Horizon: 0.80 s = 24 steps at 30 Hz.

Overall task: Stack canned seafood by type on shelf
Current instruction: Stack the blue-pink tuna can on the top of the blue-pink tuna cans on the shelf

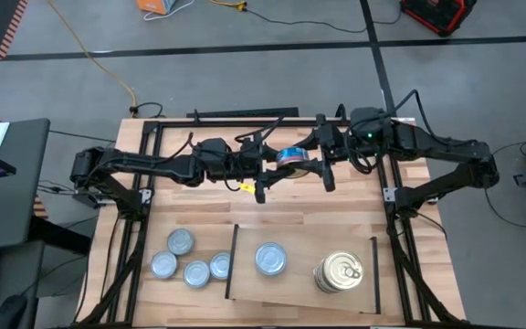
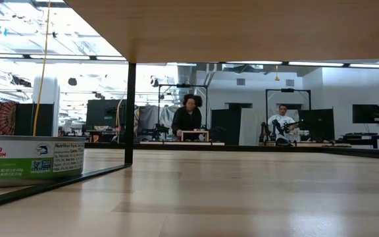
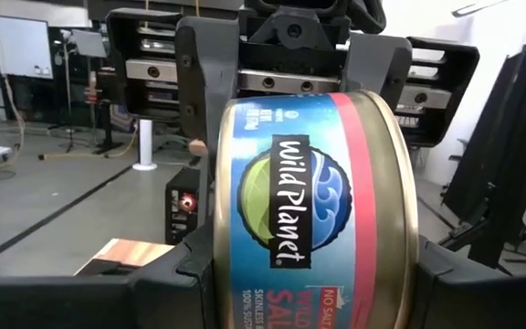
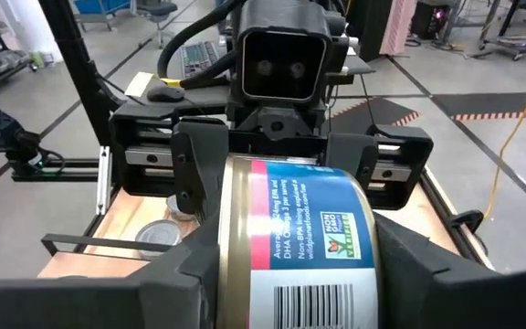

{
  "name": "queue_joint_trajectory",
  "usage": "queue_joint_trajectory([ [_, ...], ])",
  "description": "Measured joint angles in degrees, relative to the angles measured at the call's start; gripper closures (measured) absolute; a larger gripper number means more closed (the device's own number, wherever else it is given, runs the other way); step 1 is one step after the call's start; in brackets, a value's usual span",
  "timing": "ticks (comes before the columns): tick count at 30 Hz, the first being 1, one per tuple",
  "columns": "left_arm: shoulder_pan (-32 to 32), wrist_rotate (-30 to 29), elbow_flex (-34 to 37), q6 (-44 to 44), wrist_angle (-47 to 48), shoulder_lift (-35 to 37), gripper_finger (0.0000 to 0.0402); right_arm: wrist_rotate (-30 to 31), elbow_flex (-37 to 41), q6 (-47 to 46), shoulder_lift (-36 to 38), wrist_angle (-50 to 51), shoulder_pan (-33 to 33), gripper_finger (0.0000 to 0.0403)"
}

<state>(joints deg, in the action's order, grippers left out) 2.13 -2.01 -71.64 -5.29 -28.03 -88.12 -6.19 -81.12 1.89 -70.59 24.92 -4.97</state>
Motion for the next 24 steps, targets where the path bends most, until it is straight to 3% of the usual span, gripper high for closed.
queue_joint_trajectory([
  [5,-0.02,-1.06,0.00,2.58,-0.33,0.23,0.0191,-0.69,0.02,-2.36,0.80,1.75,-0.15,0.0197],
  [13,-0.45,-1.46,0.00,14.86,0.56,3.37,0.0110,-7.18,-3.64,-9.70,1.73,10.63,-3.05,0.0197],
  [18,-3.55,-4.14,0.00,24.14,8.25,5.16,0.0096,-16.36,-7.50,-18.12,1.75,16.66,-5.27,0.0190],
  [24,-11.67,-16.72,0.00,33.80,15.20,4.61,0.0101,-31.05,-11.96,-20.59,1.62,27.72,-5.53,0.0194],
])
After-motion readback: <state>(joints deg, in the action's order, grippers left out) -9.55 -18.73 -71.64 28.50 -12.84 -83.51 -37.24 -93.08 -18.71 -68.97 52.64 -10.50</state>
